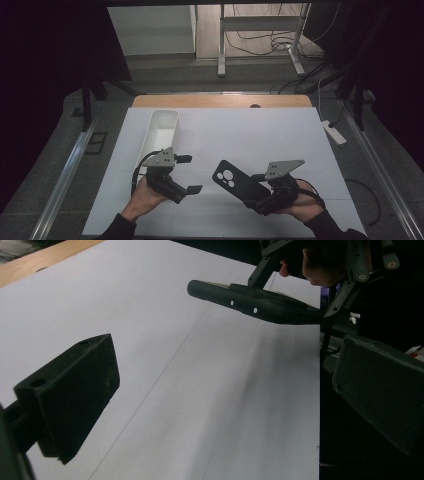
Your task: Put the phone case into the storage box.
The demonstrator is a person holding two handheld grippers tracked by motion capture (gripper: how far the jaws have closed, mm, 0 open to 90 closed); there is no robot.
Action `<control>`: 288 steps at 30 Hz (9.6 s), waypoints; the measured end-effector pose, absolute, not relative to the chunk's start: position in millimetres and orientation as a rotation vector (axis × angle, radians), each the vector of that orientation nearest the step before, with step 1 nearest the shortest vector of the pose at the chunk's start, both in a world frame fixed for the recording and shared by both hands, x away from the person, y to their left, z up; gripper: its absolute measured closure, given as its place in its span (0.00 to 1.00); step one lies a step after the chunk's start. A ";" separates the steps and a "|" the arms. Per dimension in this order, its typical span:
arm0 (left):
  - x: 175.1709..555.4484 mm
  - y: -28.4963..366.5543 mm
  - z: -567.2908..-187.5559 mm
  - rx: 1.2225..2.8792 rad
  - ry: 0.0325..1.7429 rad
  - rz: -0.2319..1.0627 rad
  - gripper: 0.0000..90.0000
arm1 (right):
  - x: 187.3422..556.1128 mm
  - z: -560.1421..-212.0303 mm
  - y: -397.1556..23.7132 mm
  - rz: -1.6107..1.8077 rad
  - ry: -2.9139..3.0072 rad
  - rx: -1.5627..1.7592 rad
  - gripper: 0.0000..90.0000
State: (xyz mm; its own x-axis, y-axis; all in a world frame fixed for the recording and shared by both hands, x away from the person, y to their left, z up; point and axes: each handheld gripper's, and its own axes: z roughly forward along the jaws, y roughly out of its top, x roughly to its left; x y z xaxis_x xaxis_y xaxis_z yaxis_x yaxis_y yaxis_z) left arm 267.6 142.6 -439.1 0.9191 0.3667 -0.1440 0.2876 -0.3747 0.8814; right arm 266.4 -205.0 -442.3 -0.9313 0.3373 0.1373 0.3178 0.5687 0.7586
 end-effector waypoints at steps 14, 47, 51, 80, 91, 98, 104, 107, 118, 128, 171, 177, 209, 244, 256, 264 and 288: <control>271.8 134.6 -441.5 1.963 0.396 0.048 0.00 | 266.4 -440.8 -196.1 1.409 2.777 0.494 0.17; 272.5 116.6 -443.4 1.956 0.240 -0.061 0.04 | 265.2 -437.2 -179.0 1.509 2.807 0.322 0.17; 271.8 115.5 -443.8 1.957 0.217 -0.075 0.05 | 264.3 -437.7 -177.0 1.511 2.819 0.303 0.17; 272.4 116.2 -445.1 1.951 0.167 -0.188 0.16 | 262.8 -444.0 -173.2 1.446 2.859 0.175 0.16; 274.4 115.8 -442.2 1.957 0.224 -0.180 0.17 | 265.5 -444.2 -171.7 1.446 2.817 0.213 0.14; 274.4 116.0 -440.8 1.985 0.258 -0.147 0.17 | 266.8 -446.2 -170.6 1.404 2.814 0.272 0.09; 276.7 118.6 -439.2 2.001 0.312 -0.120 0.17 | 268.8 -446.2 -173.5 1.376 2.773 0.352 0.00; 277.2 118.5 -438.2 2.013 0.336 -0.099 0.17 | 269.5 -447.6 -175.1 1.341 2.737 0.406 0.00; 281.2 119.6 -434.9 2.043 0.431 -0.048 0.17 | 271.2 -447.9 -183.5 1.308 2.662 0.515 0.00; 286.2 119.5 -433.8 2.059 0.536 -0.018 0.17 | 271.0 -451.8 -185.5 1.260 2.652 0.609 0.00; 285.0 92.2 -419.1 2.058 0.687 -0.032 0.17 | 269.9 -462.1 -153.9 1.004 2.551 0.654 0.12; 284.3 89.5 -417.4 2.053 0.690 -0.045 0.17 | 269.7 -462.6 -153.0 0.979 2.539 0.637 0.23; 289.0 86.2 -413.0 2.016 0.769 -0.082 0.16 | 263.8 -460.3 -150.1 0.959 2.433 0.565 0.68; 292.0 99.2 -417.4 2.018 0.752 0.082 0.00 | 269.7 -453.2 -164.2 1.077 2.540 0.591 0.96; 283.0 112.2 -419.7 2.017 0.678 0.138 0.00 | 274.6 -451.6 -175.9 1.250 2.633 0.617 0.96; 280.4 115.9 -420.8 2.001 0.653 0.129 0.00 | 273.7 -452.4 -179.4 1.287 2.663 0.605 0.95; 278.9 119.1 -423.0 1.983 0.674 0.079 0.44 | 268.7 -454.2 -175.9 1.336 2.680 0.570 0.96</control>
State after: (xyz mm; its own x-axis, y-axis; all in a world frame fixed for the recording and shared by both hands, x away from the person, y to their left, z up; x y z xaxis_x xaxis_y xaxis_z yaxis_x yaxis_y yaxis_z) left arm 278.9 119.1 -423.0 0.8424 0.4895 -0.2252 0.4246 -0.3458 0.8367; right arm 268.7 -175.9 -454.2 -0.9259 0.3690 0.0814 0.2872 0.5471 0.7863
